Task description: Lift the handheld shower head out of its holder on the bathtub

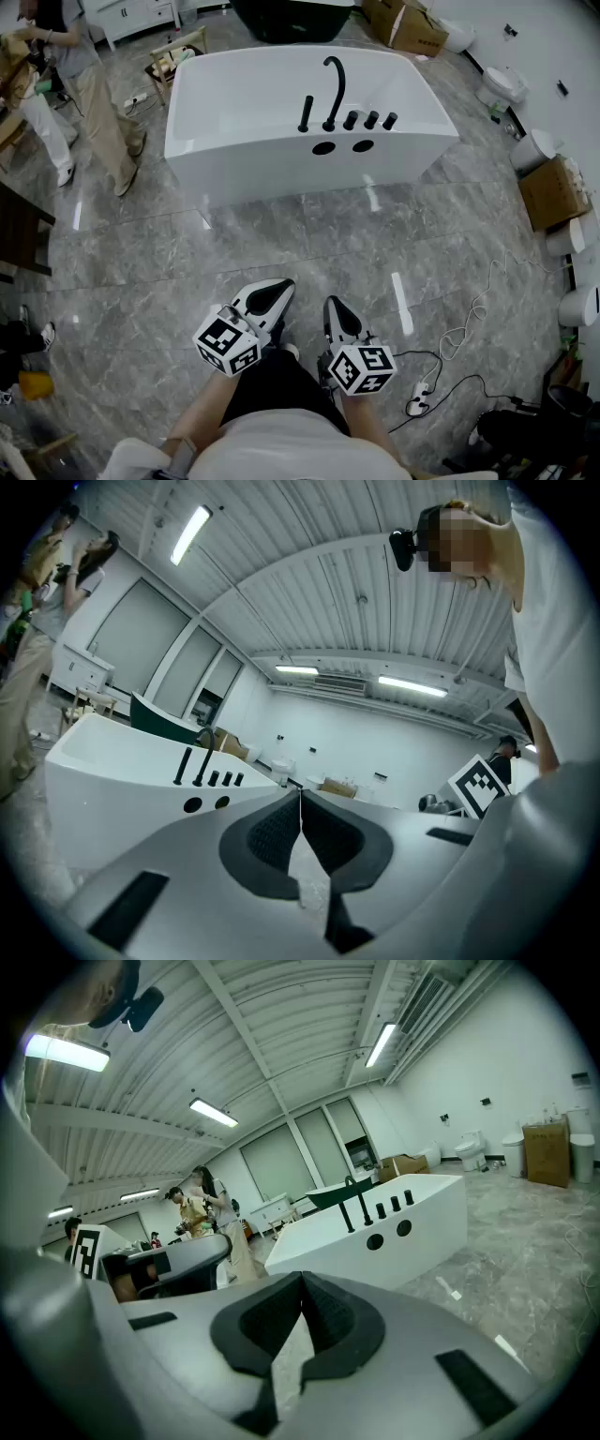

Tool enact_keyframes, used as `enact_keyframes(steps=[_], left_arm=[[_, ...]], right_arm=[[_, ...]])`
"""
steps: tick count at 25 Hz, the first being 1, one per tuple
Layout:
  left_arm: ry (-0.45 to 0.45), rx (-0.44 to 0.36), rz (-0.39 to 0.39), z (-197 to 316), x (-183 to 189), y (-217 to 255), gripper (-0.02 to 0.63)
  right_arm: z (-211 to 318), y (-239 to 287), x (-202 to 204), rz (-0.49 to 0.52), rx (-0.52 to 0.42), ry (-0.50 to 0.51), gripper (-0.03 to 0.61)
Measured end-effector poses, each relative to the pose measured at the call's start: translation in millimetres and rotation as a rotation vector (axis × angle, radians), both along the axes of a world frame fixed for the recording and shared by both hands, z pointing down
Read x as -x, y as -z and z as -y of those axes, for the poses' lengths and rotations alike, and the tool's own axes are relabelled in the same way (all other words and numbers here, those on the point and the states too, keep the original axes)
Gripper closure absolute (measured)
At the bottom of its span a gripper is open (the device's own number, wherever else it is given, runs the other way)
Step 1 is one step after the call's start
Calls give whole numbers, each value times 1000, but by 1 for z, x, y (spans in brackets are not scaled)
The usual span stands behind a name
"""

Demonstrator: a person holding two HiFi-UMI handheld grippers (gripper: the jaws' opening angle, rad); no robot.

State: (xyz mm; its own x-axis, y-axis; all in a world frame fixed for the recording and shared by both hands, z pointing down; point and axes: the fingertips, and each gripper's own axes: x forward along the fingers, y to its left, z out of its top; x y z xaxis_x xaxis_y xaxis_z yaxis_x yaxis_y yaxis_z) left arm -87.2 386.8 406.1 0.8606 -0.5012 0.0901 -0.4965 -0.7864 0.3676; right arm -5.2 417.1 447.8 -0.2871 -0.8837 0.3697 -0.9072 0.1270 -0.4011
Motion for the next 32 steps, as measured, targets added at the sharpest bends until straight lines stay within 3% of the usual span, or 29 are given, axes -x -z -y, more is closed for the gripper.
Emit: enact_keyframes(steps=[7, 14, 28, 32], left_arm=[[-110, 11, 27, -66, 30, 3, 603], [-117, -21, -12, -81, 57, 24, 603], [-12, -47, -37, -111, 80, 22, 603], [-27, -43, -46, -113, 78, 20, 603]], right_arm=[[-55, 5, 58, 5, 22, -7, 560], [-67, 26, 94, -3, -32, -7, 561], [-87, 74, 69, -76, -203, -12, 559], [-95, 74, 60, -72, -210, -41, 558]])
